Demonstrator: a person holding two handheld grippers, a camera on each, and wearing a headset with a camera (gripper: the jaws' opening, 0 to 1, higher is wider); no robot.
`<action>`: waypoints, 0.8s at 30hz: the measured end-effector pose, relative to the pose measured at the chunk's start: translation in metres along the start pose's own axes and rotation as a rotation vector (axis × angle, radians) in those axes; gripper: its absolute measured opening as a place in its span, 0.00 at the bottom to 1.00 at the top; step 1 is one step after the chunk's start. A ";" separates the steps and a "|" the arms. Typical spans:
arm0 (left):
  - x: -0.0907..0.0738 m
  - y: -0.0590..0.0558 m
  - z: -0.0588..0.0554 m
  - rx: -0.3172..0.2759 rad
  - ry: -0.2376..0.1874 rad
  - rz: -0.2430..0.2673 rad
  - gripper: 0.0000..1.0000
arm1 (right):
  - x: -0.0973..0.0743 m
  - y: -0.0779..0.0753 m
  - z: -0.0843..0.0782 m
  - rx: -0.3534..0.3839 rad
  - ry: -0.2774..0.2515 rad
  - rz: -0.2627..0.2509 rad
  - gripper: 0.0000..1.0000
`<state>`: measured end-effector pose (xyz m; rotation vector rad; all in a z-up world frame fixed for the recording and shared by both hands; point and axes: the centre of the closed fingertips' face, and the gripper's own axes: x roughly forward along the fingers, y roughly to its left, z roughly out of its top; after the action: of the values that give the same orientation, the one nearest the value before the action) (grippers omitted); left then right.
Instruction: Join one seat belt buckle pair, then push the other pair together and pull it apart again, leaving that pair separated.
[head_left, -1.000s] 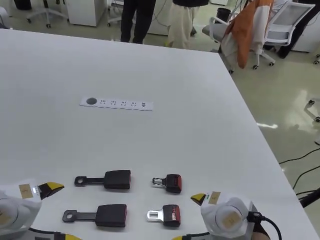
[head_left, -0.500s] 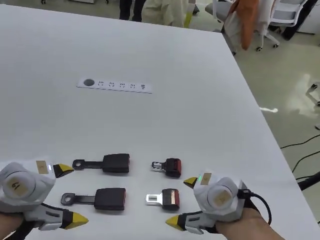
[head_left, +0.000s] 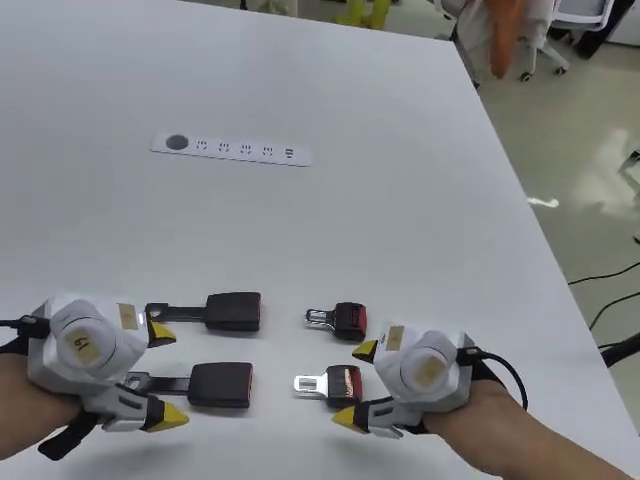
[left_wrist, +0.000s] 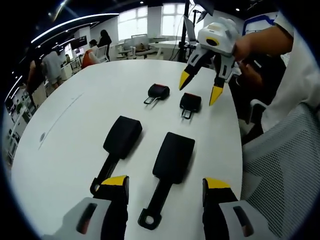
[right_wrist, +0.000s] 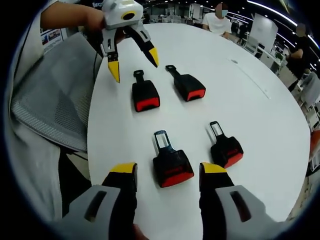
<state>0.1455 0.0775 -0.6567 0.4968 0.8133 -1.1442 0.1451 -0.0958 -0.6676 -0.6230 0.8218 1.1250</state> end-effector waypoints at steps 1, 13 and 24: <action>0.003 0.002 -0.001 0.000 0.003 0.003 0.61 | 0.001 -0.001 -0.002 -0.007 0.009 0.009 0.48; 0.025 -0.003 -0.008 0.124 0.091 -0.074 0.50 | 0.012 -0.005 -0.011 -0.020 0.042 0.060 0.41; 0.029 -0.006 -0.005 0.169 0.126 -0.112 0.44 | 0.017 -0.001 -0.013 -0.037 0.058 0.114 0.36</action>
<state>0.1432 0.0615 -0.6825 0.6763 0.8659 -1.3020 0.1463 -0.0973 -0.6890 -0.6487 0.8965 1.2328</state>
